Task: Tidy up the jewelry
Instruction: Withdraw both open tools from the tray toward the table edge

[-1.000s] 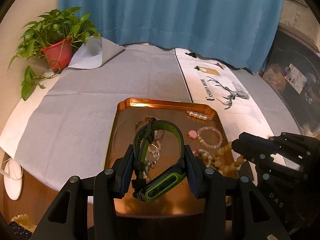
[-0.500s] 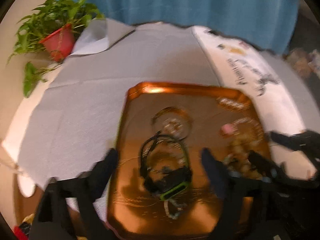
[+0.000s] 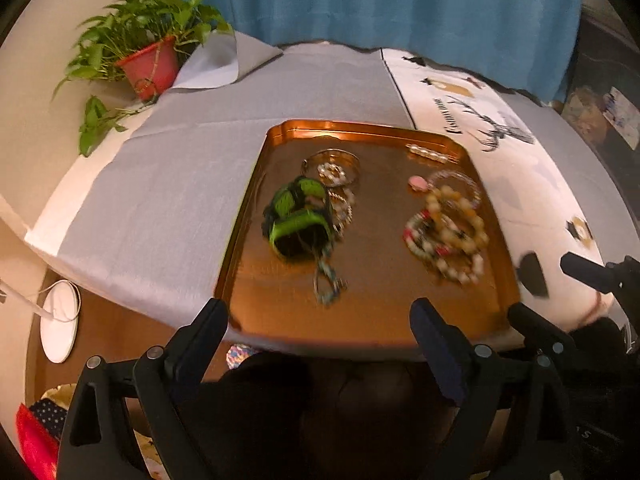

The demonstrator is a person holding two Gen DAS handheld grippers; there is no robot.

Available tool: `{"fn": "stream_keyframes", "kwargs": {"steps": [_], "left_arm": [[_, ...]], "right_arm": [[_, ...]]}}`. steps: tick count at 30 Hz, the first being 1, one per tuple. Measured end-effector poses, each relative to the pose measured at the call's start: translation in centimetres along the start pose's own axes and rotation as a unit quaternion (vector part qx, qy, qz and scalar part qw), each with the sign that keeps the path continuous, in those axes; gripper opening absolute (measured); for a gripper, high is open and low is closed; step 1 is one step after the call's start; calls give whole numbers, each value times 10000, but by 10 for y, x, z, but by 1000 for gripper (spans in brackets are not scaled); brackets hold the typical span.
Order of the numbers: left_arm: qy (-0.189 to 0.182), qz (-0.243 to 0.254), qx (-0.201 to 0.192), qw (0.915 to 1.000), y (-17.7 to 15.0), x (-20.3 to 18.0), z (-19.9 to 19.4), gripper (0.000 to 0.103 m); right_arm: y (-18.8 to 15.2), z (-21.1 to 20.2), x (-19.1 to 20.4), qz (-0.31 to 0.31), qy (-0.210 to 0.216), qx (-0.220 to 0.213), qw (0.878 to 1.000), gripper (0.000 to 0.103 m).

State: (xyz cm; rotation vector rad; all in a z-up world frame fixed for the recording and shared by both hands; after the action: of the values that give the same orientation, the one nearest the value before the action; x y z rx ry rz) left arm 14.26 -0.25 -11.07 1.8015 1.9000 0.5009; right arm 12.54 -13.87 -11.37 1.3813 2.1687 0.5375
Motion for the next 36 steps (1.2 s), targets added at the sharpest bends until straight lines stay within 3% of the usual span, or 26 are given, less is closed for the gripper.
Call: {"fn": "stream_keyframes", "kwargs": {"steps": [13, 36], "left_arm": [[193, 145, -596, 9979, -36, -7, -66, 96], [85, 104, -812, 9966, -47, -12, -90, 97]], "right_arm": [[-38, -51, 22, -34, -231, -331, 9992, 73], [-46, -76, 26, -105, -315, -486, 9983, 73]]}}
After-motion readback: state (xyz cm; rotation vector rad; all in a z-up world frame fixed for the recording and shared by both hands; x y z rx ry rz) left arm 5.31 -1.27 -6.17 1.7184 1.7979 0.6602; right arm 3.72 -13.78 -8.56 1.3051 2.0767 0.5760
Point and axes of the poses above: each gripper's, at about its wrist camera, not at the fingertips, and z roughly the way its jaws point, x to its left, y to its top, the point moved 9 cm from there along z, roughly the way its jaws point, and after that the axes turned 11 degrees about -z, right-handed, at the moved point
